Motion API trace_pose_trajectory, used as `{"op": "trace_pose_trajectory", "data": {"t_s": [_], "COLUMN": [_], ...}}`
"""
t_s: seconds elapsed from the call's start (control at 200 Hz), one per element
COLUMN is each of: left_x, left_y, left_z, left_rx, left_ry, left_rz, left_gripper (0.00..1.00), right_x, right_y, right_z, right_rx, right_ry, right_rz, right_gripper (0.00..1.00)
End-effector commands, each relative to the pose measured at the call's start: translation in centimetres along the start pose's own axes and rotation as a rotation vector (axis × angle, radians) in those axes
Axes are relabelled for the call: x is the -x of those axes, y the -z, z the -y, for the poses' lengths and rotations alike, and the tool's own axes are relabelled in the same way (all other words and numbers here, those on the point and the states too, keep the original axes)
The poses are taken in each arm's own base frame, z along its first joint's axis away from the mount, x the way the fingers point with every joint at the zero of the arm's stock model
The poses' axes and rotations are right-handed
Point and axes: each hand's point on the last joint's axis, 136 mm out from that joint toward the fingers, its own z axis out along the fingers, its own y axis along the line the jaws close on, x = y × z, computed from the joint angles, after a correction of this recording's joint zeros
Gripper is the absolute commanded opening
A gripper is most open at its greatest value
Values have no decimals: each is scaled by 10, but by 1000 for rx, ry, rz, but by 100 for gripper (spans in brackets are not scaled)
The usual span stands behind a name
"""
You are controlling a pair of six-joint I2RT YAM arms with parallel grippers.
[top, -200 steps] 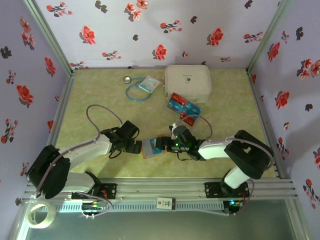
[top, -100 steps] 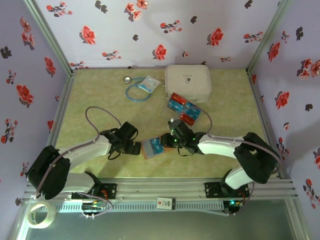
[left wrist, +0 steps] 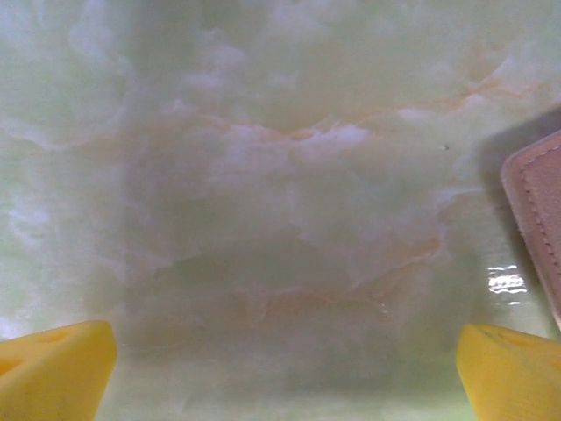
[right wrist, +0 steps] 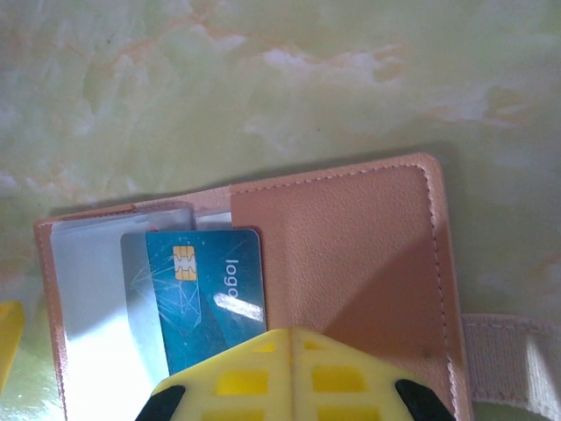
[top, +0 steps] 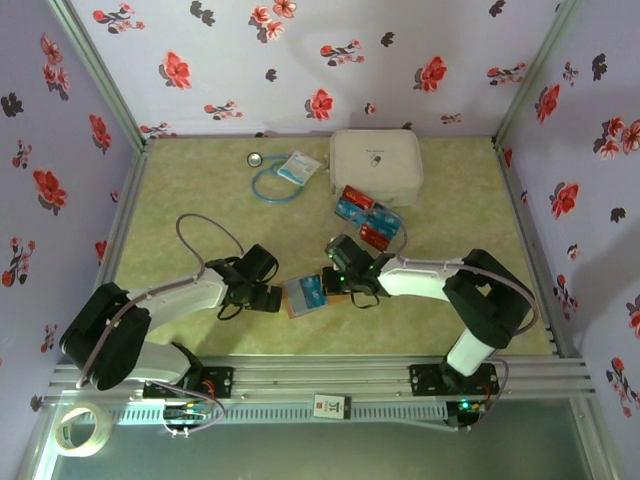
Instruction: Put the credit cards into the card holder
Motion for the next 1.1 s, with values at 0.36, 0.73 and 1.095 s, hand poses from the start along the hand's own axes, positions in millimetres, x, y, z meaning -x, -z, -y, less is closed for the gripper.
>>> {"op": "trace_pose_trajectory", "data": {"t_s": [0.36,0.73,1.095], "left_x": [11,12,21], "left_y": [-5,-8,-12], "left_z": [8,10,13], "left_rx": [13,16,12], "left_ry": [-31,-34,-51], "left_rz": [-19,-27,-16], "left_gripper": [100,100,100], "right_x": [-5,-8,-1], "right_y": [-12,-17,-4], "right_z": [-22,-44,-60], "right_rx": [9,58,90], "right_ry": [55,69,79], "right_rz": [-41,-55,-20], "right_gripper": [0,0,0]}}
